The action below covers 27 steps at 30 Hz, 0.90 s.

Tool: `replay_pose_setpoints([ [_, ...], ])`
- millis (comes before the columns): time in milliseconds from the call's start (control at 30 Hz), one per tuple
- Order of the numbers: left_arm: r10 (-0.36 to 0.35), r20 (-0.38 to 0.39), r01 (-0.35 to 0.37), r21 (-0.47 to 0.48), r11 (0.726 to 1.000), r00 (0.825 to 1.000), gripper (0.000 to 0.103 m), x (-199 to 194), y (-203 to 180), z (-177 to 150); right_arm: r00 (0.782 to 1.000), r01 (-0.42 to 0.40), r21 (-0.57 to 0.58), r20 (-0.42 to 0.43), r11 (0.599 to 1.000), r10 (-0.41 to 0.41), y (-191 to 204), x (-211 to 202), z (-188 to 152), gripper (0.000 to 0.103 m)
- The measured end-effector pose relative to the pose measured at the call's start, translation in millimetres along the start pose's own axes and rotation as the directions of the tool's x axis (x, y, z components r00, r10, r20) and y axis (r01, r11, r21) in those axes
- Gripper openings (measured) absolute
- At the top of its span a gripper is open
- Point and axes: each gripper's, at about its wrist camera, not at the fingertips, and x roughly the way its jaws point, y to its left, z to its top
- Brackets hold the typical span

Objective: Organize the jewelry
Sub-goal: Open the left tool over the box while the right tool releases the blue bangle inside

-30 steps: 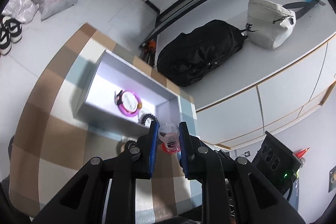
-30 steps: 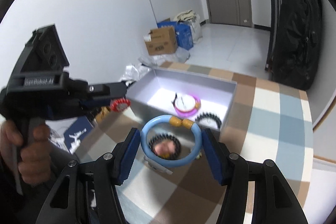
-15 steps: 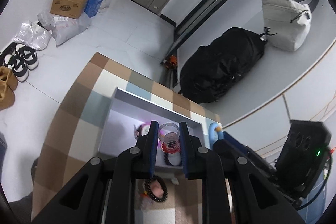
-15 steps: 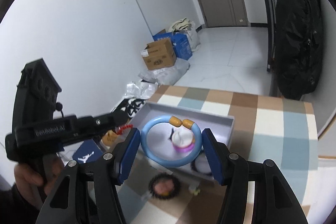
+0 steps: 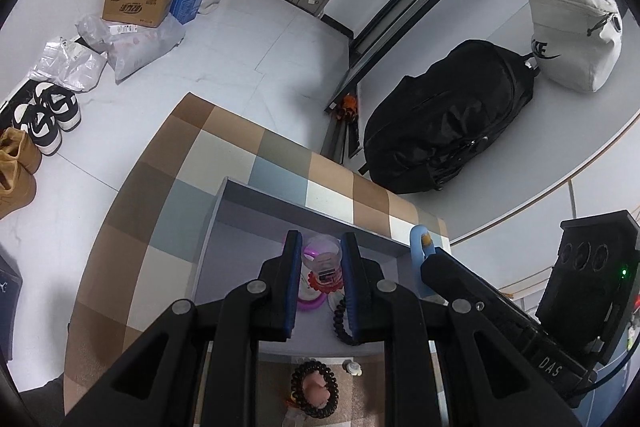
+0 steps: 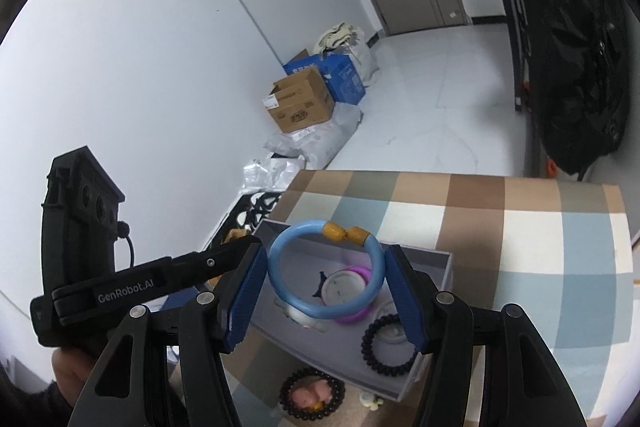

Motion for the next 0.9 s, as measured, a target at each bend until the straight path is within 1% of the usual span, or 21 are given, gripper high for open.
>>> replay_pose_setpoints([
  [133,0.017,-0.008,-0.017,0.004,1.0,1.0,0.014,6.3,-0.2,1.0,1.0,0.001,0.03,-0.017,1.0,0.0,-8.3,5.0,0.9,0.06],
  [333,0.015,-0.018,-0.015,0.006,1.0,1.0,0.014,10.6,-0.4,2.8,0.999,0.007,0.052,-0.051,0.999,-0.004,-14.3,13.4,-1.4,0.06],
  [433,-0.032,-0.041,0.031,-0.012,0.999,0.999,0.014,14.8,0.1,3.6,0.998,0.012,0.074,-0.065,0.997,-0.007,-18.0,16.7,-2.8,0.06],
  [500,-0.053,-0.04,0.052,-0.014,0.999,0.998,0.015,15.9,-0.7,3.0,0.998,0.001,0.092,-0.066,0.996,0.005,-19.9,15.6,-2.6,0.06],
  [533,-0.051,-0.044,0.051,-0.009,0.999,0.998,0.017,17.0,-2.1,3.2,0.998,-0.001,0.097,-0.061,0.995,0.007,-20.1,14.0,-2.4,0.061],
  [600,-0.035,-0.063,0.035,-0.007,0.999,0.997,0.031,19.1,-3.9,2.9,0.999,0.003,0.099,-0.045,0.995,0.001,-20.1,9.1,-1.7,0.062],
  [633,-0.041,-0.066,0.041,-0.011,0.999,0.997,0.048,19.1,-3.9,2.2,0.999,0.002,0.101,-0.037,0.995,0.002,-20.2,7.2,-1.4,0.062],
  [667,-0.047,-0.06,0.046,-0.019,0.999,0.997,0.059,17.3,-3.6,1.5,0.999,0.002,0.103,-0.032,0.995,0.002,-20.5,5.1,-0.9,0.063],
  [700,-0.053,-0.044,0.052,-0.021,0.998,0.998,0.063,14.7,-3.5,1.0,1.0,0.0,0.104,-0.029,0.995,0.003,-20.3,3.4,-0.7,0.067],
  [733,-0.057,-0.025,0.056,-0.022,0.998,0.998,0.071,11.2,-3.3,1.1,1.0,-0.002,0.104,-0.024,0.995,0.005,-20.0,2.7,-0.5,0.069],
  [767,-0.054,-0.021,0.053,-0.024,0.998,0.998,0.075,10.2,-2.4,1.3,1.0,0.0,0.101,-0.017,0.995,0.002,-20.1,0.7,-0.3,0.069],
  [800,-0.052,-0.021,0.051,-0.03,0.998,0.998,0.075,9.8,-1.1,1.5,1.0,0.006,0.098,-0.008,0.995,-0.006,-20.0,-2.2,-0.2,0.069],
  [867,-0.051,-0.02,0.05,-0.044,0.998,0.998,0.075,10.6,1.6,1.9,1.0,0.011,0.098,-0.003,0.995,-0.011,-20.9,-4.7,0.3,0.073],
  [900,-0.048,-0.022,0.047,-0.048,0.998,0.999,0.075,10.2,2.9,1.5,1.0,0.015,0.099,0.001,0.995,-0.015,-21.5,-6.1,0.4,0.077],
])
